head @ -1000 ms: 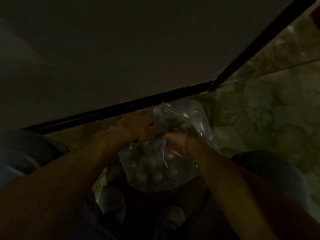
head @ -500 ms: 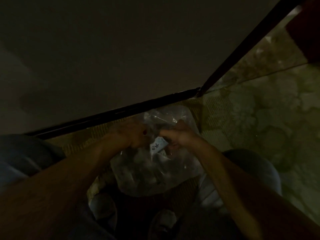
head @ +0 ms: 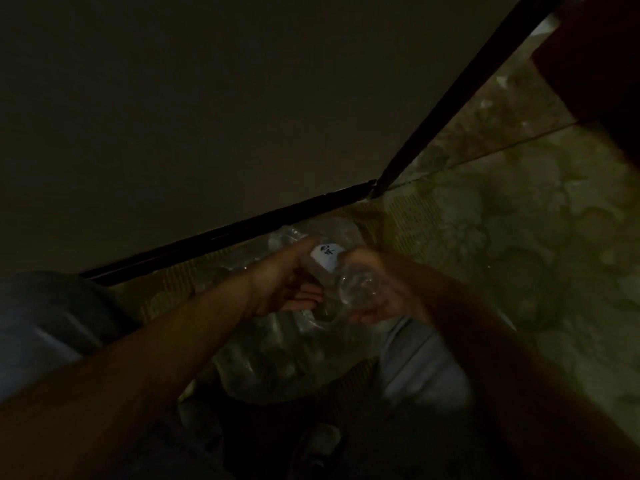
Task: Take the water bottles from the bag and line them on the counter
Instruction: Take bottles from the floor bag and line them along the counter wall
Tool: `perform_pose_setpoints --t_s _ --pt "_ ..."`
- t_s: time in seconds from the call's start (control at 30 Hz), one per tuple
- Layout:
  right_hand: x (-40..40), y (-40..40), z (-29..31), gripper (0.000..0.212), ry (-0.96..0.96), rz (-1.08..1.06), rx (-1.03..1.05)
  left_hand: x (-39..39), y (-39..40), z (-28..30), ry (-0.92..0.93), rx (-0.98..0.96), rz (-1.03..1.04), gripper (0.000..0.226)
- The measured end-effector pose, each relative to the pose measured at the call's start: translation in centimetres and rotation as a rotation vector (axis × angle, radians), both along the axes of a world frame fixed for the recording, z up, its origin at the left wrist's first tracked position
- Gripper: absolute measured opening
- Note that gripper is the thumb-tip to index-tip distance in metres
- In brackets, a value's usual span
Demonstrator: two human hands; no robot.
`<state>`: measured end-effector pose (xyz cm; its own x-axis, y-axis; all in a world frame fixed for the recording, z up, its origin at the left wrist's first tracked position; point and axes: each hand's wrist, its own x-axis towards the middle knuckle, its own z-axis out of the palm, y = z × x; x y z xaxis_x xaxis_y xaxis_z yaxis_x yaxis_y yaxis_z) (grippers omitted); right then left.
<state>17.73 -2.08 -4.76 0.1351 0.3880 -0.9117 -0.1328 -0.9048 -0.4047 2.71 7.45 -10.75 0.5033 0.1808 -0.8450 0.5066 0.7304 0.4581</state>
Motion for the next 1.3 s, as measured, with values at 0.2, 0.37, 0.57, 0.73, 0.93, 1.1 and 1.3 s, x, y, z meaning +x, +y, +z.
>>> perform_pose_setpoints --t_s 0.2,0.37,0.57,0.73,0.93,1.1,1.3 --pt "-1.5 0.7 -1.3 0.055 0.18 -0.019 0.091 -0.6 1.5 -0.2 -0.104 -0.009 0.31 0.037" --pt "-3.4 2.8 -7.4 0.036 -0.34 0.371 0.005 -3.4 4.2 -1.1 -0.051 0.037 0.284 0.071" --pt "-6.7 3.6 -9.2 0.042 -0.541 0.468 0.032 -4.7 3.0 -1.4 0.069 0.183 0.08 0.048" --pt "-7.0 3.2 -11.7 0.034 -0.447 0.523 0.046 -5.5 2.0 -2.2 0.135 0.265 -0.003 0.052" --pt "-6.3 3.8 -10.1 0.036 -0.574 0.635 0.066 -5.0 1.6 -1.9 0.166 0.4 -0.041 0.056" --pt "-5.4 2.6 -6.2 0.077 -0.821 0.725 0.078 -4.6 0.8 0.9 0.061 0.239 0.069 0.049" --pt "-5.4 0.3 4.4 0.063 -0.612 -0.078 0.091 -5.7 -0.1 10.7 0.058 0.214 0.218 0.056"
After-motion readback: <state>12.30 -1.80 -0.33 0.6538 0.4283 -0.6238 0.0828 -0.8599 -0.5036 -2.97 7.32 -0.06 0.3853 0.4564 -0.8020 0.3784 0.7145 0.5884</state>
